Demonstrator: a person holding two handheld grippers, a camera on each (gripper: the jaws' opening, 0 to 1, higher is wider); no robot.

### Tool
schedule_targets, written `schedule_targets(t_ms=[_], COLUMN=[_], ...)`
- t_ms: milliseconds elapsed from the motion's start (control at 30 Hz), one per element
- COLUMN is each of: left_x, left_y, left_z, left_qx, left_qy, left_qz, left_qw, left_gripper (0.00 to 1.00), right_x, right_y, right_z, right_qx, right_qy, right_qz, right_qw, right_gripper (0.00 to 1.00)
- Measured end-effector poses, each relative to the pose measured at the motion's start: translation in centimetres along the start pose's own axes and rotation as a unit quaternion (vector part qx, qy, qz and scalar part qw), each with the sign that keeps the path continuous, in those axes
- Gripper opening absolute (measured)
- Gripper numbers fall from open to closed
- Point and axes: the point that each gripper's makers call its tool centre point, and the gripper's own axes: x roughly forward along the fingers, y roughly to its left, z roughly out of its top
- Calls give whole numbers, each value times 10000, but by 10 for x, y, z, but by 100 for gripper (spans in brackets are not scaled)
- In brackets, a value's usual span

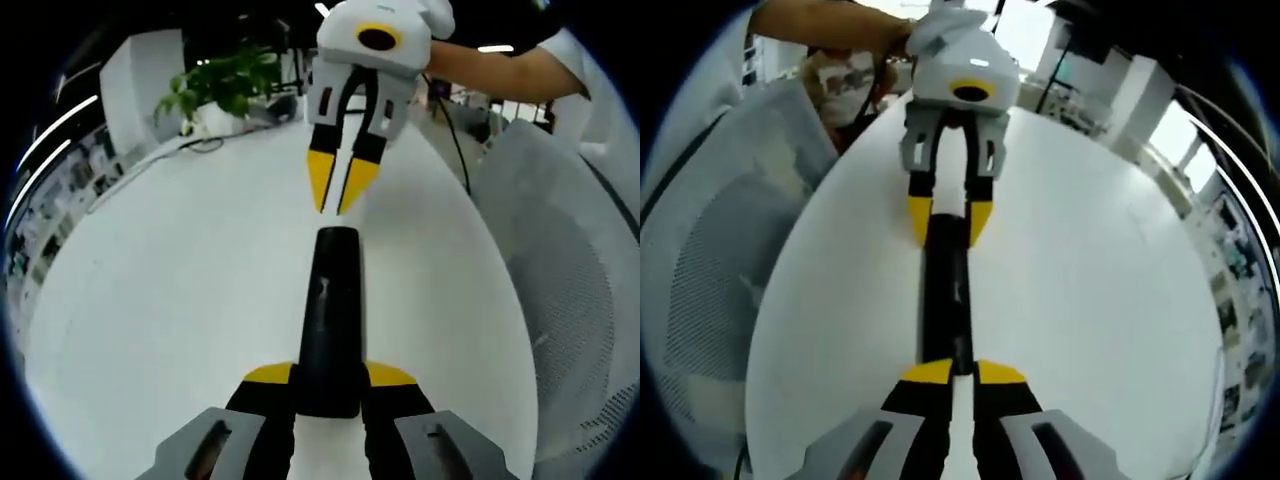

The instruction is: Press the specified remote control buttons in sequence, fully releasing each button before pressing the next.

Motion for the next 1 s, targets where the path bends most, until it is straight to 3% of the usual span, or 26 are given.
schedule_targets(t_ms=[1000], left_x=[0], left_y=[1], left_z=[-1], left_qx=[4], left_qy=[-43], left_qz=[-3], left_qw=[10000], left_gripper=[24], right_x=[6], right_y=[3], right_z=[-2], right_qx=[-262], right_qy=[388], right_qz=[244], right_qw=[9986], right_gripper=[0])
